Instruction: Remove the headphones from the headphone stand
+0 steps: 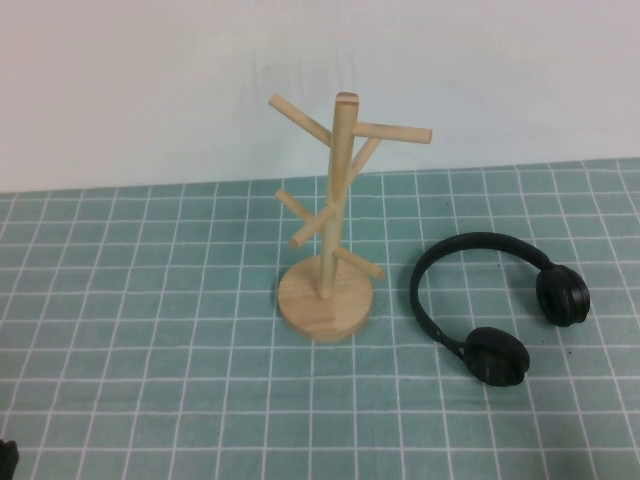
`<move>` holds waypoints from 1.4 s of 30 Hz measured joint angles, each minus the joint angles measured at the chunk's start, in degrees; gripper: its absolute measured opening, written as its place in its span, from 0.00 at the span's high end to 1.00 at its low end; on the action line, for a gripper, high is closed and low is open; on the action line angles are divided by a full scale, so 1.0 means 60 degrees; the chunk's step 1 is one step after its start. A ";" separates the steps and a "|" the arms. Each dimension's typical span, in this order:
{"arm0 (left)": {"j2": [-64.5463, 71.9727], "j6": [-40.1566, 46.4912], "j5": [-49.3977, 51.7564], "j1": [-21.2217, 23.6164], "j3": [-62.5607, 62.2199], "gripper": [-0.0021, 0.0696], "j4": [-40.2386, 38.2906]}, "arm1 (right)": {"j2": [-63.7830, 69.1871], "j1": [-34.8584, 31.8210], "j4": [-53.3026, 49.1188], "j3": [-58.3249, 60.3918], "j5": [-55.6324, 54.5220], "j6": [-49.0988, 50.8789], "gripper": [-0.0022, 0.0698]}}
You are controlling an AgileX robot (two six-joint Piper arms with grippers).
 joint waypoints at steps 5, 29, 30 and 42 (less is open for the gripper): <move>0.0000 0.0000 0.0000 0.0000 0.0000 0.98 0.0000 | 0.0000 0.0000 0.0000 0.0000 0.0000 0.0000 0.98; 0.0000 0.0000 0.0000 -0.0187 0.0000 0.98 0.0000 | 0.0000 0.0000 0.0000 0.0000 -0.0014 0.0000 0.98; 0.0000 0.0000 0.0000 -0.0187 0.0000 0.98 0.0000 | 0.0000 0.0000 0.0000 0.0000 -0.0014 0.0000 0.98; 0.0000 0.0000 0.0000 -0.0187 0.0000 0.98 0.0000 | 0.0000 0.0000 0.0000 0.0000 -0.0014 0.0000 0.98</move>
